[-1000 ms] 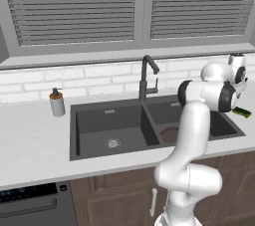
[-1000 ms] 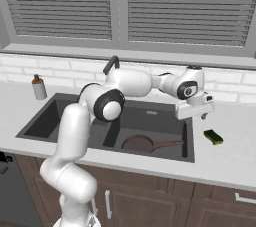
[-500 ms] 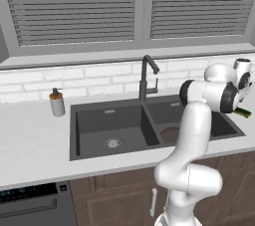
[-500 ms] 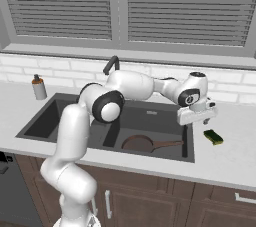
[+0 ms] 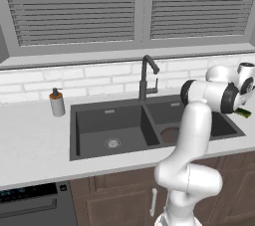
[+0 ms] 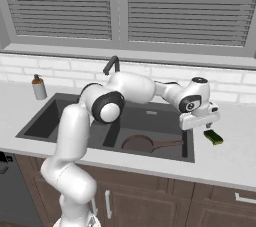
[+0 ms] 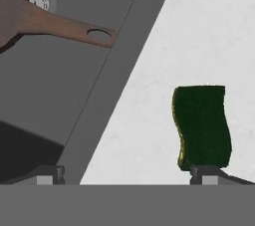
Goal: Pick the pan and sponge and place them into the sink. Then turn on the water.
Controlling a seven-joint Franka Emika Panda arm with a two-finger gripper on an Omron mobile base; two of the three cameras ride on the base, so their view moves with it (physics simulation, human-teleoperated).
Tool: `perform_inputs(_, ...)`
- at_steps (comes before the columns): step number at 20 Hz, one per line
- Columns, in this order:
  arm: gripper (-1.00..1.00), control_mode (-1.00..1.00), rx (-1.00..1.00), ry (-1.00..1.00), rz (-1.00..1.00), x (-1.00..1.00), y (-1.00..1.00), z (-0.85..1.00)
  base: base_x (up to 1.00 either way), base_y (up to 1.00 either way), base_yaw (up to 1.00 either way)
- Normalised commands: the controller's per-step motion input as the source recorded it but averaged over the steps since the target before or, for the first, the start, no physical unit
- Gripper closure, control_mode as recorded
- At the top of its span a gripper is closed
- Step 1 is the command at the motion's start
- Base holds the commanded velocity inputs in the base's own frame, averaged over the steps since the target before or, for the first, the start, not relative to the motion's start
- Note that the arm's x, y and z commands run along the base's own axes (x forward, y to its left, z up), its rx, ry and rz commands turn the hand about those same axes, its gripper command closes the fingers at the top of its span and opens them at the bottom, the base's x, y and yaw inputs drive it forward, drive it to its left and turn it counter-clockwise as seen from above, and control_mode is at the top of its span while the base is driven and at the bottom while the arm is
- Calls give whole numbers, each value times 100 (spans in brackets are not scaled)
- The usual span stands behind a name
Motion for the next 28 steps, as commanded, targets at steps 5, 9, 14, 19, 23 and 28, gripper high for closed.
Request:
perform_inputs(5, -100, -100, 0, 0, 0, 0, -26, -7, 0, 0, 0)
perform_inputs(9, -100, -100, 0, 0, 0, 0, -13, -16, 0, 0, 0)
perform_inputs(14, -100, -100, 0, 0, 0, 0, -14, -14, 0, 0, 0)
perform_inputs(19, -100, -100, 2, 0, 0, 0, -19, -8, 0, 0, 0)
perform_inputs(23, -100, -100, 2, 0, 0, 0, -15, -10, 0, 0, 0)
perform_inputs(28, -100, -100, 2, 0, 0, 0, -11, -14, 0, 0, 0)
